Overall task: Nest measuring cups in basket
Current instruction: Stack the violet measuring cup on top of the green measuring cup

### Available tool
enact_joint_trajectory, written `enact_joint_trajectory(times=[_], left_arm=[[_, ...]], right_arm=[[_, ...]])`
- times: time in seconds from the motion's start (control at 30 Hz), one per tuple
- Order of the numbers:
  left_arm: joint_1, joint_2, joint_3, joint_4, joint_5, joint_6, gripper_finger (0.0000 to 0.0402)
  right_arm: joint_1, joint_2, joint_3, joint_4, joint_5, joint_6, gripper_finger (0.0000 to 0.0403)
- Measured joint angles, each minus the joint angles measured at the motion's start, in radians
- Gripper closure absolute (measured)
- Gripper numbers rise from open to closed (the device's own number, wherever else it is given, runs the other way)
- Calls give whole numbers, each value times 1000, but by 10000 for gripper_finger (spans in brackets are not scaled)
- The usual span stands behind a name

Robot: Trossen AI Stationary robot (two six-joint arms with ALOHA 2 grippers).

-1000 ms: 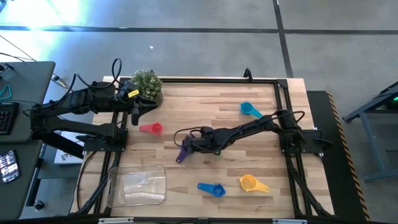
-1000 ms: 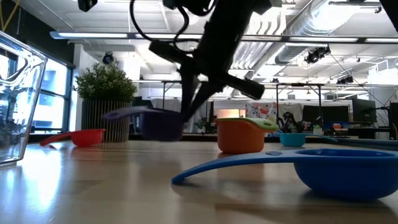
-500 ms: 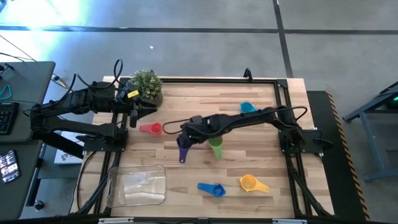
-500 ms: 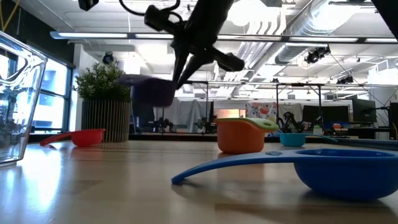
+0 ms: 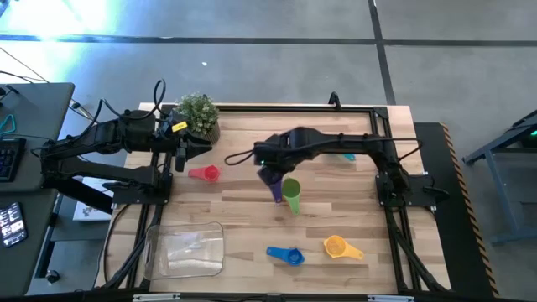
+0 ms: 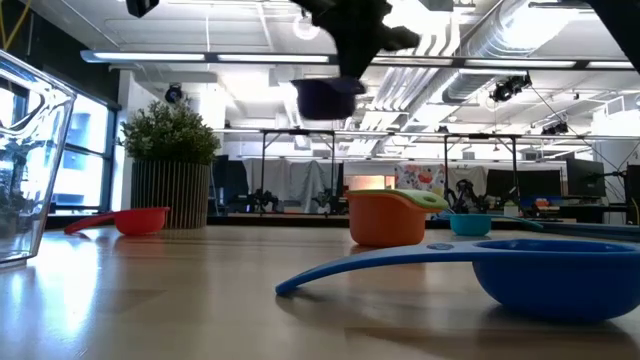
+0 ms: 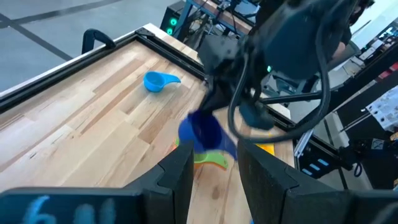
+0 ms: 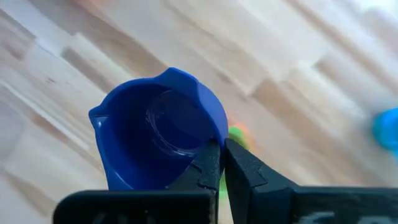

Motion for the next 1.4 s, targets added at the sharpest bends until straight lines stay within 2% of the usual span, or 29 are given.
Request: enact_joint_trajectory(times=[0.13, 0.27, 0.47, 0.63, 0.83, 0.97, 1.13, 1.4], left_arm=[[0, 0, 0, 4, -1, 0, 287], [0, 0, 0, 7, -4, -9, 287], [0, 0, 0, 13, -30, -16, 287], [0, 0, 0, 16, -38, -16, 287], [0, 1, 0, 17, -44, -37, 287], [0, 2, 0, 16, -50, -44, 287], [0, 3, 0, 15, -53, -44, 287], [0, 11, 0, 11, -56, -52, 287]], right_arm=[[-3, -11, 57, -73, 71, -66, 403], [-2, -82, 14, -72, 100, -102, 403], [-10, -242, -165, -44, 141, -74, 403], [-25, -388, -382, 37, 140, -16, 403], [-56, -545, -683, 295, 67, 65, 403], [-62, -586, -838, 465, 4, 92, 403], [-59, -568, -935, 592, -96, 92, 403], [-45, -543, -972, 687, -125, 94, 403]])
